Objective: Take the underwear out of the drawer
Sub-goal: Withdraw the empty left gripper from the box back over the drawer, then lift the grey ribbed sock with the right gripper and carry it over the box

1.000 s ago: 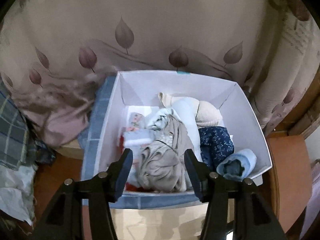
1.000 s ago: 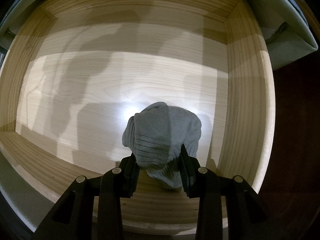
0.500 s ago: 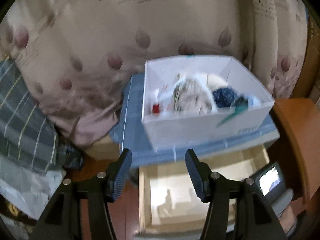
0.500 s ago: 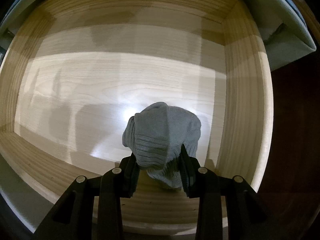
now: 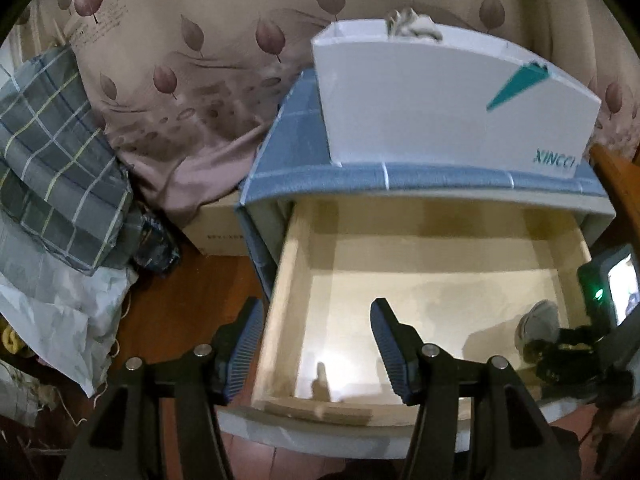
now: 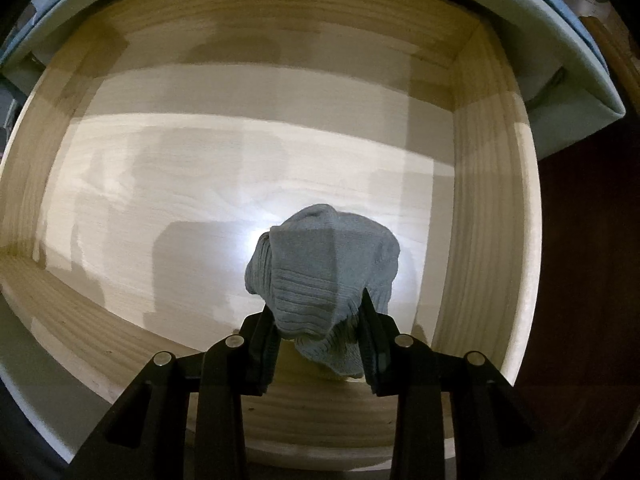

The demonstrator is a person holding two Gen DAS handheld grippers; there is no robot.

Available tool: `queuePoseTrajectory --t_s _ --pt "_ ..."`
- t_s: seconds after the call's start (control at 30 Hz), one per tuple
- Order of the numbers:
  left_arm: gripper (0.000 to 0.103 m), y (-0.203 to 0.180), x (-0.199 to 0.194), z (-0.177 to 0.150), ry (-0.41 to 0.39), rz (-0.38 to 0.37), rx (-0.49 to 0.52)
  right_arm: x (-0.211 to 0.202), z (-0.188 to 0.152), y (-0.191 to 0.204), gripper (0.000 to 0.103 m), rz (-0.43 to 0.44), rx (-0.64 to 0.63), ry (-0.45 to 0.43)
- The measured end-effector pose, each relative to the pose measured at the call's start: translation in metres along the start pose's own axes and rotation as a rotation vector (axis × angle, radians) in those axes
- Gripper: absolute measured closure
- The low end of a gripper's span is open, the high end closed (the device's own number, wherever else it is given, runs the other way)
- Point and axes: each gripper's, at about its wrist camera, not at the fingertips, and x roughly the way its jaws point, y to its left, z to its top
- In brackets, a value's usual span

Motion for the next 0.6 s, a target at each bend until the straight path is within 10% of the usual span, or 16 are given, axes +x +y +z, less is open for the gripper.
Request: queuePoseTrajectory --t_s 0.6 --pt "0.046 0.014 0.027 -0.014 0.07 -0.025 -0.147 -0.076 -0.012 -0.02 0.072 0.177 0.075 -0.212"
